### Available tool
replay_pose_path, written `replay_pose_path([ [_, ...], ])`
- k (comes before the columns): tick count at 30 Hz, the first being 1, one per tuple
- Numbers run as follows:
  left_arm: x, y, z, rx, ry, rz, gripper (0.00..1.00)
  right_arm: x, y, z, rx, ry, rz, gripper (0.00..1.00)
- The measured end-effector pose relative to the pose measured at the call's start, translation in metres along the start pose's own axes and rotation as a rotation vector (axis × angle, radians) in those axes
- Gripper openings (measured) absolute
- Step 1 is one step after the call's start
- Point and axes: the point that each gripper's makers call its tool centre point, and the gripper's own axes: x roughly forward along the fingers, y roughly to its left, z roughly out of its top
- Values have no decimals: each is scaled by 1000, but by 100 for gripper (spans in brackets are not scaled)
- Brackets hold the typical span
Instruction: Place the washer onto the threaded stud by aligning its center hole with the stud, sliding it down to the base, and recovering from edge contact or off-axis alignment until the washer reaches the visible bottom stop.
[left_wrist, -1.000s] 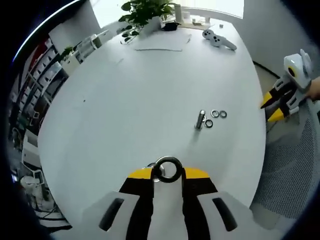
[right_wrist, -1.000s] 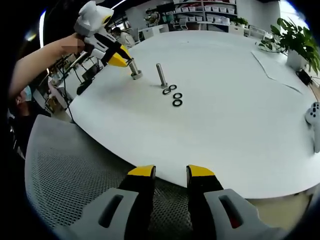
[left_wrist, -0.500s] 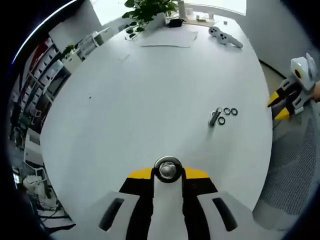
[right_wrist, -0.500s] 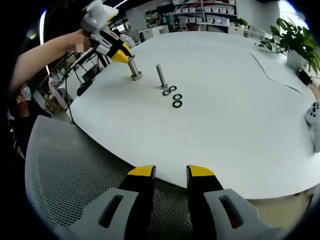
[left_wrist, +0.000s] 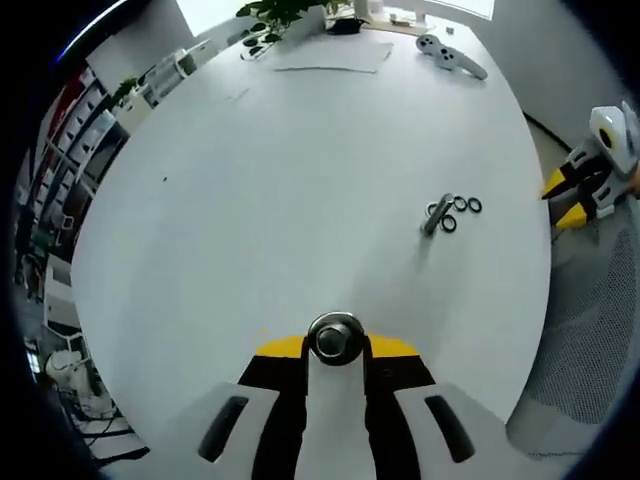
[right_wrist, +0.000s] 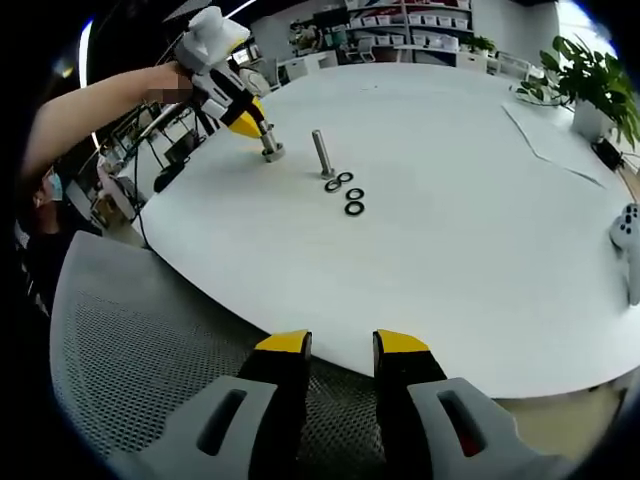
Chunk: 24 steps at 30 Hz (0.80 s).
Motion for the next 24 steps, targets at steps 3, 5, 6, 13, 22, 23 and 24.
replay_pose_path([
  [3,4,-4,-3,-14,10,-16,18,0,0,0,0,-1,0,27],
  [5,8,-8,-4,-11,15,-22,18,0,0,0,0,-1,0,27],
  [6,9,-11,-5,-11,21,-24,18,0,0,0,0,-1,1,27],
  [13,15,-23,-8,-14,38,-43,18,0,0,1,-1,-1,2,27],
  [22,18,-43,-4,16,50,-40,18,0,0,1,-3,-2,3,27],
  [23,17,-46,-4,23,48,-39,18,0,0,1,-3,-2,3,27],
  [24,16,-49,-2,23,45,-41,18,0,1,1,-3,-2,3,27],
])
